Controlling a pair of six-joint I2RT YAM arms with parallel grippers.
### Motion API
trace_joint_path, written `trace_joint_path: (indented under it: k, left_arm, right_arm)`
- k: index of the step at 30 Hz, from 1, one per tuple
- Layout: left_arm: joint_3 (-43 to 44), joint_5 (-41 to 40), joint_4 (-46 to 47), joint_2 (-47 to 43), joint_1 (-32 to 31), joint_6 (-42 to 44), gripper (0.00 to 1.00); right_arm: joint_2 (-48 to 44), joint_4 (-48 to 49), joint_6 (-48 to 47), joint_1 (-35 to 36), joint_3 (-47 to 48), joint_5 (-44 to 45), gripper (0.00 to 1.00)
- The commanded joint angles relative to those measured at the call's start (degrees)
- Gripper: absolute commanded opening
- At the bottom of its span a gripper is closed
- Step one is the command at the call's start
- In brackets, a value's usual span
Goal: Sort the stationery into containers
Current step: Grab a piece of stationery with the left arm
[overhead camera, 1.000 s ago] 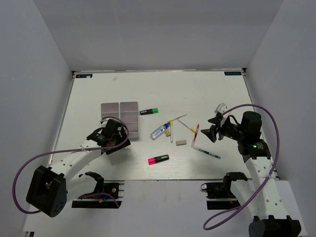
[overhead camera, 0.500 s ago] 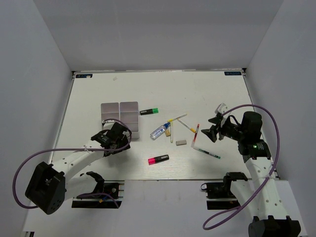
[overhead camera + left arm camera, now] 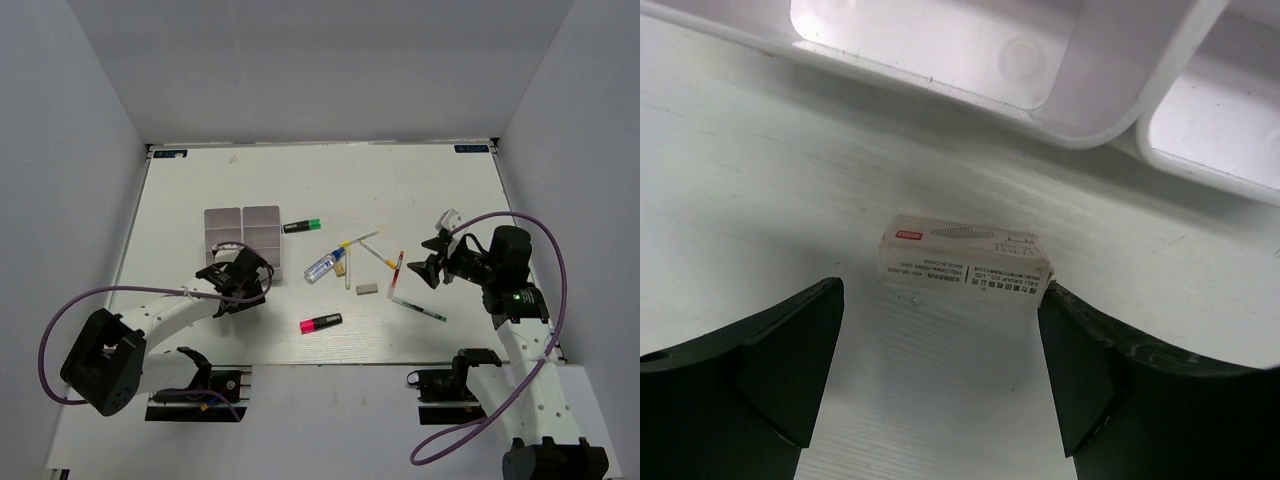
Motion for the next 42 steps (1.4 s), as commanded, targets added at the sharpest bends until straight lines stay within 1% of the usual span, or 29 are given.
trace_joint_path:
  k: [1, 5, 7, 12, 17, 20, 22, 27, 28, 30, 31, 33, 34, 36, 37, 38, 39, 42]
  left_arm:
    - [1.79, -2.74, 1.94, -0.70, -0.37, 0.87, 0.88]
    - [1.79, -4.14, 3.17, -0.70, -0.37, 0.88, 0.87]
    - [1.79, -4.67, 3.88, -0.70, -0.37, 1.40, 0.84]
    - [0.74, -5.72, 6.07, 1.06, -0.37, 1.40, 0.80]
    - [0.74, -7.13, 6.07, 1.06, -0.90, 1.40, 0.80]
    - [0.74, -7.13, 6.60, 1.06, -0.90, 1.40, 0.77]
    - [0.74, -7.13, 6.60, 1.59, -0.90, 1.40, 0.70]
    - [0.74, -6.52, 6.60, 1.59, -0.90, 1.40, 0.61]
    - [0.74, -6.52, 6.60, 1.07, -0.90, 1.40, 0.55]
    - [0.74, -5.20, 5.99, 0.53, -0.90, 1.40, 0.48]
    - [0.74, -5.20, 5.29, -0.42, -1.42, 1.40, 0.41]
    - [1.26, -2.74, 4.15, -3.14, -2.12, 1.40, 0.32]
    - [1.87, -1.78, 3.62, -4.29, -2.13, 2.10, 0.23]
    - [3.27, 1.11, 1.60, -7.62, -3.18, 3.24, 0.17]
    - [3.81, 2.00, 0.72, -8.51, -3.18, 3.77, 0.17]
    - [4.51, 3.66, -1.03, -9.39, -3.18, 4.30, 0.14]
    - [5.21, 4.64, -1.74, -10.09, -3.70, 4.91, 0.11]
    - [8.29, 7.89, -3.51, -11.86, -3.71, 7.72, 0.09]
  right_arm:
    - [-0.88, 0.91, -0.58, -0.31, -0.67, -1.30, 0.66]
    - [-0.79, 0.65, -0.57, -0.31, -0.67, -1.30, 0.66]
    - [-0.70, 0.65, -0.75, -0.40, -0.67, -1.30, 0.66]
    - [-0.88, 0.47, -1.01, -0.57, -0.76, -1.39, 0.66]
    - [-0.70, 0.30, -0.93, -0.66, -0.67, -1.74, 0.66]
    - [-0.79, 0.21, -1.10, -0.92, -0.67, -1.74, 0.66]
    - [-0.88, 0.12, -1.10, -0.92, -0.67, -1.83, 0.66]
    - [-0.79, 0.12, -1.19, -0.84, -0.67, -2.01, 0.66]
    - [-0.88, -0.05, -1.10, -0.92, -0.76, -2.09, 0.66]
    - [-0.88, -0.05, -1.19, -0.84, -0.76, -2.18, 0.66]
    - [-0.88, 0.03, -1.10, -0.84, -0.58, -2.18, 0.66]
    - [-0.88, -0.23, -1.36, -0.75, -0.67, -2.10, 0.66]
    - [-0.88, -0.32, -1.45, -0.84, -0.58, -2.36, 0.66]
    - [-0.70, -0.40, -1.45, -0.84, -0.49, -2.53, 0.60]
    - [-0.88, -0.40, -1.54, -0.92, -0.58, -2.97, 0.58]
    - [-0.88, -0.40, -1.45, -0.75, -0.41, -3.06, 0.56]
    - [-0.70, -0.40, -1.45, -0.84, -0.49, -3.24, 0.55]
    - [-0.61, -0.23, -1.19, -0.84, -0.23, -3.33, 0.53]
